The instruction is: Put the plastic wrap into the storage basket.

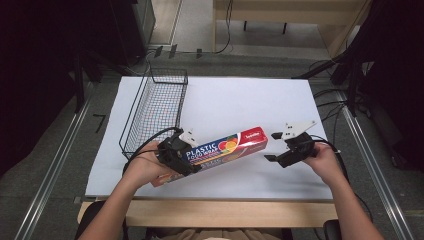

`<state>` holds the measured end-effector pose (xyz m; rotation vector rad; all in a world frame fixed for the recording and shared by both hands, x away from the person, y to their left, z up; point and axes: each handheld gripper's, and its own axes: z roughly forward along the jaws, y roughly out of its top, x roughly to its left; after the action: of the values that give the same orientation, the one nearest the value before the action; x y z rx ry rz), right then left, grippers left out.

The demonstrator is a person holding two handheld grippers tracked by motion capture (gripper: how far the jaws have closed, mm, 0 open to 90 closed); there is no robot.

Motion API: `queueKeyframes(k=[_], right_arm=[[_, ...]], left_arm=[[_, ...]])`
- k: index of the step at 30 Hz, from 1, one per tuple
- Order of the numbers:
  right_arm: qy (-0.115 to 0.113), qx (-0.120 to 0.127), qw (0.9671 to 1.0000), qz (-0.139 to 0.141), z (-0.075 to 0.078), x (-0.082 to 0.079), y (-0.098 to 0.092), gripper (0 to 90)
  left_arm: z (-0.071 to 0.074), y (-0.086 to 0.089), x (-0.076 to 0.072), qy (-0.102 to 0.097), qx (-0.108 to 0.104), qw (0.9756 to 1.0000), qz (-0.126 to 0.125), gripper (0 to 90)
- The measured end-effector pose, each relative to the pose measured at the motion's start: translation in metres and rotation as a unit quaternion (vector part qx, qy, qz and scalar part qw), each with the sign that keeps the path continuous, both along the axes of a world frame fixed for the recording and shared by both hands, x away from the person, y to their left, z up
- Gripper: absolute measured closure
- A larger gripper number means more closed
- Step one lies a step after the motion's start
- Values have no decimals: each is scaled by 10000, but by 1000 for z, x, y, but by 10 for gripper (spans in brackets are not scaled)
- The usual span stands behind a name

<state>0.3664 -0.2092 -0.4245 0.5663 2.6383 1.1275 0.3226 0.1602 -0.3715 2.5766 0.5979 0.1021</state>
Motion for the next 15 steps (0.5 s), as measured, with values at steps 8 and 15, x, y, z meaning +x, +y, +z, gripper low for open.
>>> queueKeyframes(k=[8,15], right_arm=[[180,-529,9983,-133,-22,2,15,209],[271,-672,9969,-299,-25,5,14,209]], left_arm=[[6,3,2,34,-74,9997,225,403],[9,6,4,45,-183,9992,340,404]])
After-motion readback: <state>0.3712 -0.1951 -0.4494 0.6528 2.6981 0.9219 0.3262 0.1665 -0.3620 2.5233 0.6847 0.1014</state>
